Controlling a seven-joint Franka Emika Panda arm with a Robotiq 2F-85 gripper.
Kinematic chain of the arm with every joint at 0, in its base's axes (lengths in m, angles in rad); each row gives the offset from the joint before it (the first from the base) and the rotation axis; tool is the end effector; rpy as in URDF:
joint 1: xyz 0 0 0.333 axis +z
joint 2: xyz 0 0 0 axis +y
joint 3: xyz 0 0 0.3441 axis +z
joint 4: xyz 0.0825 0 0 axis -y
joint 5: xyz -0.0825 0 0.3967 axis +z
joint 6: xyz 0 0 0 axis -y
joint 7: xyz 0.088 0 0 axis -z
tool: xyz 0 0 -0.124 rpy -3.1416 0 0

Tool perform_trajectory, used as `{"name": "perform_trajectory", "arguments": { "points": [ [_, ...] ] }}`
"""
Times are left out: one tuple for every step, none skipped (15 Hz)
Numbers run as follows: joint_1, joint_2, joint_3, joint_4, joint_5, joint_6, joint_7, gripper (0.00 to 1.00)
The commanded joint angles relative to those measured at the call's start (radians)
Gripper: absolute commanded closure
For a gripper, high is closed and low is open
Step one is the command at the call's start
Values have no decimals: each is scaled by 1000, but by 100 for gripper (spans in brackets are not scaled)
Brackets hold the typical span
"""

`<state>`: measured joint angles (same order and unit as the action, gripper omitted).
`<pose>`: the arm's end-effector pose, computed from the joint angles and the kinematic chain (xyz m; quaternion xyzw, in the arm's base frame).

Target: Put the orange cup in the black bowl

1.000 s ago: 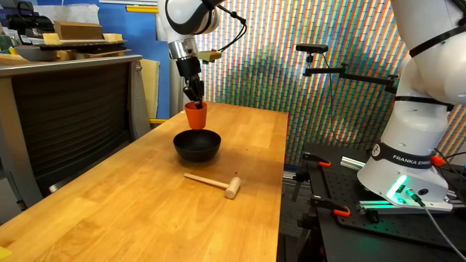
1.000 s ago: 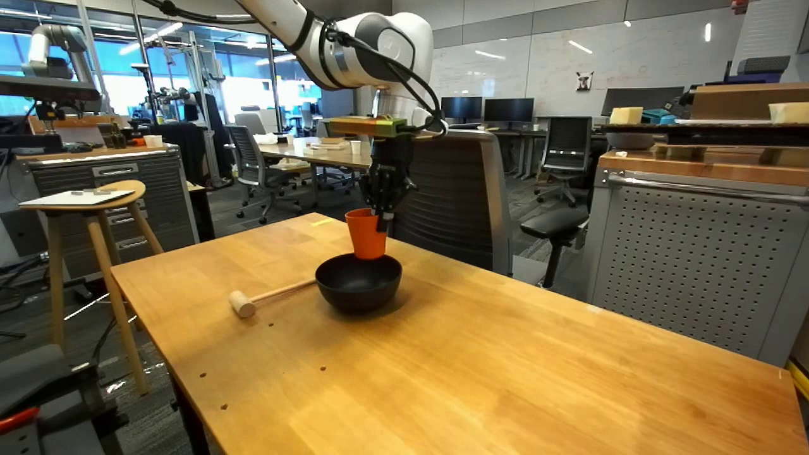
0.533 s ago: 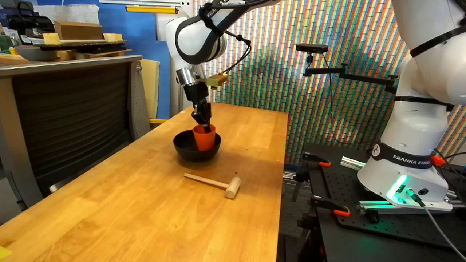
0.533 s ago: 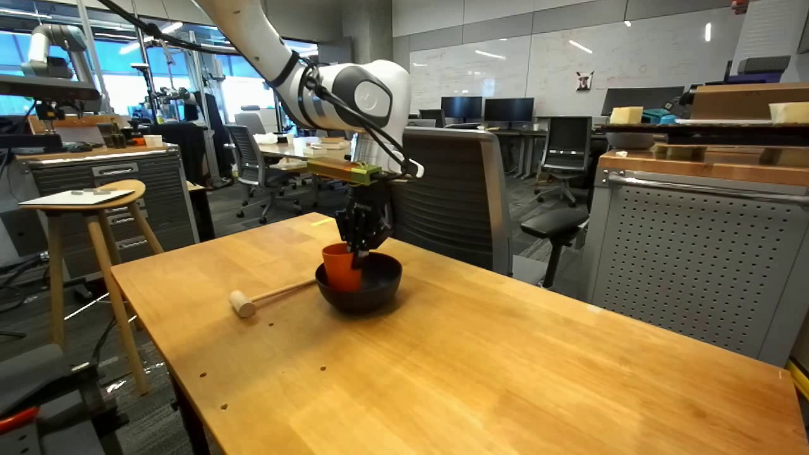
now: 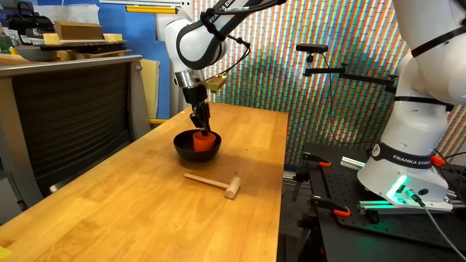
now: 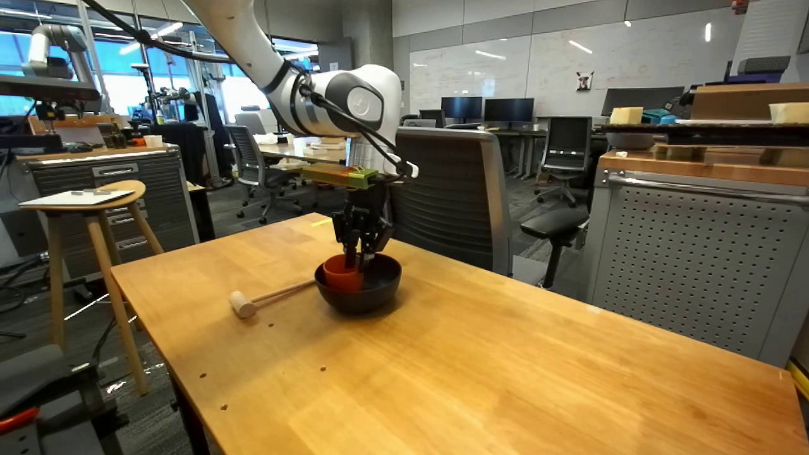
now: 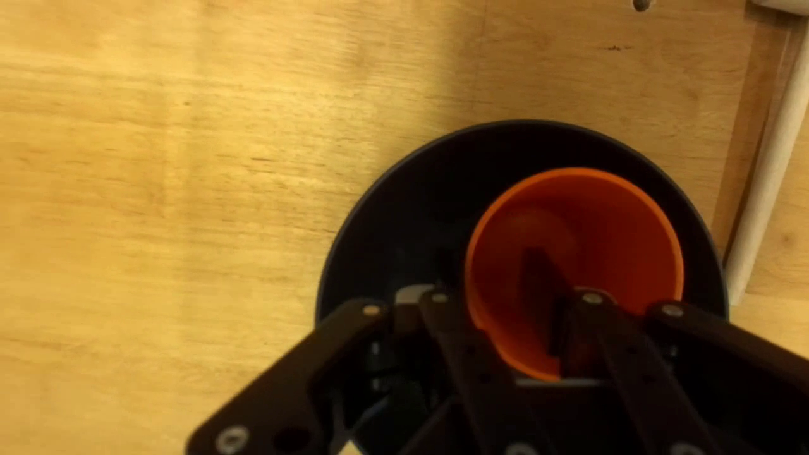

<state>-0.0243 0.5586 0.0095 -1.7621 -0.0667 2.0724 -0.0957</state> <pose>0.6536 -0.0145 0.2293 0.9902 0.0592 -0.1249 0.0176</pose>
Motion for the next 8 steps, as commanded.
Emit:
{"name": "perform_trajectory", "arguments": {
  "points": [
    [5,-209,-40,-172,-66,56,16,34],
    [8,-265,-50,-215,-91,83,29,26],
    [8,-314,-59,-249,-115,97,33,19],
    [8,-369,-63,-290,-140,124,33,11],
    [8,-425,-66,-331,-169,150,29,4],
    [8,-483,-66,-376,-201,180,23,0],
    [10,-539,-64,-420,-236,208,29,0],
    [9,-595,-58,-469,-261,240,21,0]
  ]
}}
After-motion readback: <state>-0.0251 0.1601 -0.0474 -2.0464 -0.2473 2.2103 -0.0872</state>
